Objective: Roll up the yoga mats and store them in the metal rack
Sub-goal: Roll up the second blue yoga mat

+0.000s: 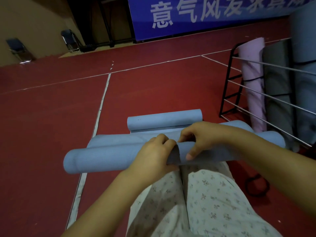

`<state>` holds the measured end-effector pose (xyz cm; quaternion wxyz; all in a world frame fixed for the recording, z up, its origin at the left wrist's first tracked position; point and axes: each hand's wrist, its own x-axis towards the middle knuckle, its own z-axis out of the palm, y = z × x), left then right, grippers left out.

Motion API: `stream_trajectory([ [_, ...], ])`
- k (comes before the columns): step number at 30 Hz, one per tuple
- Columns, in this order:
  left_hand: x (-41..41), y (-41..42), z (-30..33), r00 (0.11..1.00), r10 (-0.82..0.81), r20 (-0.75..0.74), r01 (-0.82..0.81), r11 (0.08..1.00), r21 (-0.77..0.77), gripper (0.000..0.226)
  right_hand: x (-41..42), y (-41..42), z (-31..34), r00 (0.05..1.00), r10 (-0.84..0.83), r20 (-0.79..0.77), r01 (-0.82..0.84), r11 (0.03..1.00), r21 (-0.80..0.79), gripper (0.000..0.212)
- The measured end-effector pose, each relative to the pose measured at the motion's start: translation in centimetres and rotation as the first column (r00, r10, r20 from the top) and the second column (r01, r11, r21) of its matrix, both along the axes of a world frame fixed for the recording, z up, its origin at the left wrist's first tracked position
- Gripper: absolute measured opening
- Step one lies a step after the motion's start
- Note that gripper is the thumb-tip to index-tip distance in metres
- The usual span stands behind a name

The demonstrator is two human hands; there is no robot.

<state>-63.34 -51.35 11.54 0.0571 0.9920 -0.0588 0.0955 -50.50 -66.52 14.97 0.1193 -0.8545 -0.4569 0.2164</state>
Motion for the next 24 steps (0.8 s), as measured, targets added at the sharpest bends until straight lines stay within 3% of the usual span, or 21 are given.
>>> stream_trajectory([
  [3, 1.0, 0.5, 0.8, 0.999, 0.014, -0.031, -0.016, 0.997, -0.08, 0.05, 1.0, 0.7, 0.8, 0.997, -0.007, -0.078, 0.002, 0.998, -0.066, 0.043],
  [7, 3.0, 1.3, 2.4, 0.984, 0.013, -0.178, -0.034, 0.993, -0.112, 0.044, 2.5, 1.2, 1.5, 0.985, -0.027, -0.171, 0.005, 0.992, -0.124, 0.037],
  [11, 5.1, 2.3, 3.6, 0.953, -0.028, -0.303, -0.015, 0.99, -0.139, 0.04, 3.2, 1.4, 1.7, 0.979, -0.065, -0.194, 0.037, 0.989, -0.147, 0.049],
  [14, 6.1, 2.6, 4.3, 0.927, -0.035, -0.374, -0.023, 0.988, -0.15, 0.046, 2.3, 1.0, 1.2, 0.993, -0.117, -0.008, 0.116, 0.991, -0.059, 0.059],
  [17, 6.9, 3.0, 4.9, 0.903, -0.055, -0.427, -0.038, 0.978, -0.205, 0.046, 0.0, -0.1, -0.4, 0.95, -0.154, 0.272, 0.121, 0.983, 0.135, 0.049],
  [19, 7.6, 3.3, 5.5, 0.875, -0.078, -0.478, -0.022, 0.979, -0.201, 0.042, -1.5, -1.1, -2.0, 0.94, -0.162, 0.299, 0.097, 0.971, 0.22, 0.049],
  [24, 9.6, 3.5, 7.1, 0.773, -0.064, -0.631, -0.039, 0.988, -0.148, 0.046, -2.6, -1.6, -5.8, 0.859, -0.225, 0.46, 0.071, 0.942, 0.328, 0.088],
])
